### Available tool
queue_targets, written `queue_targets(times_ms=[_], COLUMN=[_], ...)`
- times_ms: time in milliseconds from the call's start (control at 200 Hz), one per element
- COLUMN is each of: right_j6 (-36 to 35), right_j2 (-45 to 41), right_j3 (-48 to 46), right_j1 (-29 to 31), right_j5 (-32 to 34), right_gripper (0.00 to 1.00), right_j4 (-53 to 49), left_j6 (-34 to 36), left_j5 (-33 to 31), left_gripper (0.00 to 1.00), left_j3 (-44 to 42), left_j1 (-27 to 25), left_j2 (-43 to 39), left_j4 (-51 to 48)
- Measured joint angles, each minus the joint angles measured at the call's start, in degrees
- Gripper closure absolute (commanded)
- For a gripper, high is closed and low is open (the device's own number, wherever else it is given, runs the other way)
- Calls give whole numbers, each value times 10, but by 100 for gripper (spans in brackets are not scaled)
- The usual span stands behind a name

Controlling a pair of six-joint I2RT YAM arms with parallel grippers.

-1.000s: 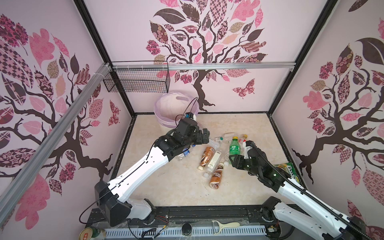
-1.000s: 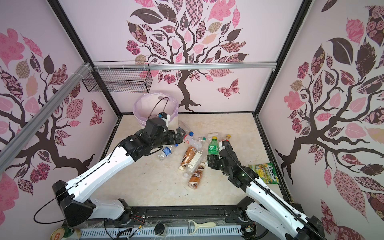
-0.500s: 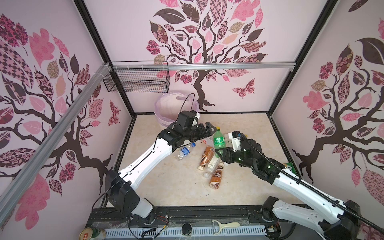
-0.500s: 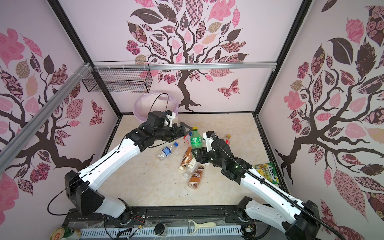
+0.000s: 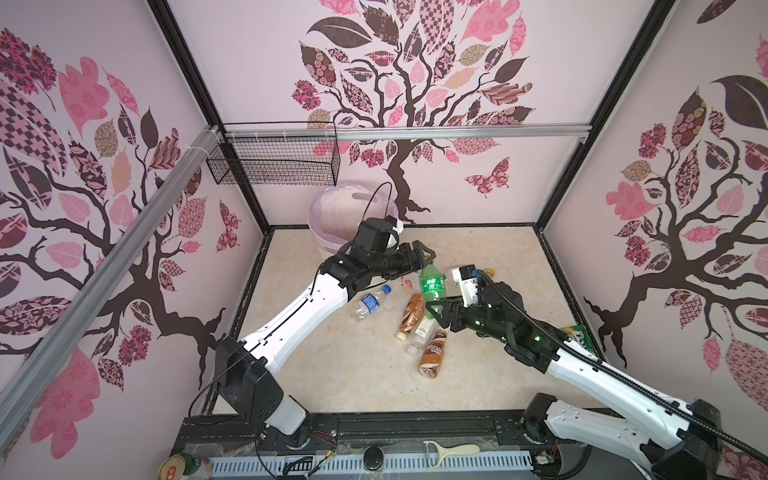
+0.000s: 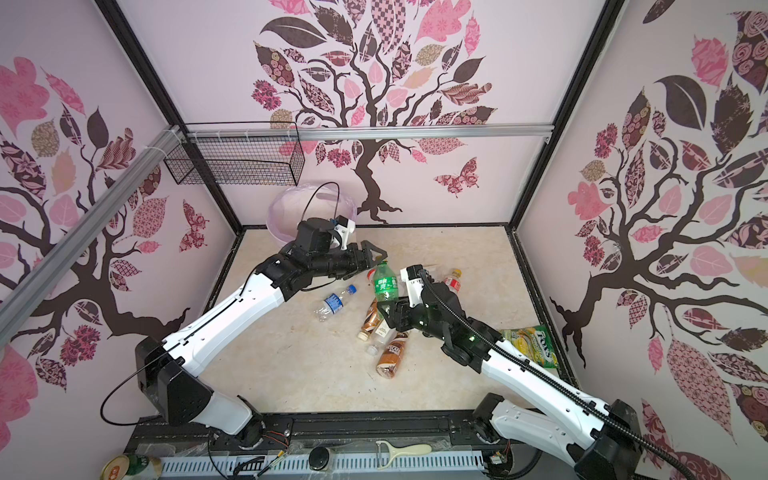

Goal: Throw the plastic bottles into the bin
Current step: 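Grasp the green bottle cap with left gripper while right gripper holds it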

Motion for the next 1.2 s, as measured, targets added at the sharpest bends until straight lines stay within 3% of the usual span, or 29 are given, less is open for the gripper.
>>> queue_targets(times_ms=[400,720,895,955,1145,1200], right_j6=[0,0,0,1,0,-6], right_j2=[0,-7,-11,-11,-21,-27], right_j3=[0,-2,-10,-11,-11,-11], right_j1=[0,0,0,0,0,0], right_j5=[-14,-23,-23,-23,-18,-17], right_gripper=[55,52,37,25,1,1], right_j4=[3,0,5,5,7,7], left_j6=[25,40,48,49,85,97], left_j5=[-52,-81,-93,-97,-133,-144], left_gripper=[44,71,80,80,80,80], left_j3=[0,21,25,26,37,52], left_j1=[-28,-39,-46,-47,-48,-48], left_j2=[25,35,35,35,35,37], left_j4=[-1,-1,-11,-14,-54,-72])
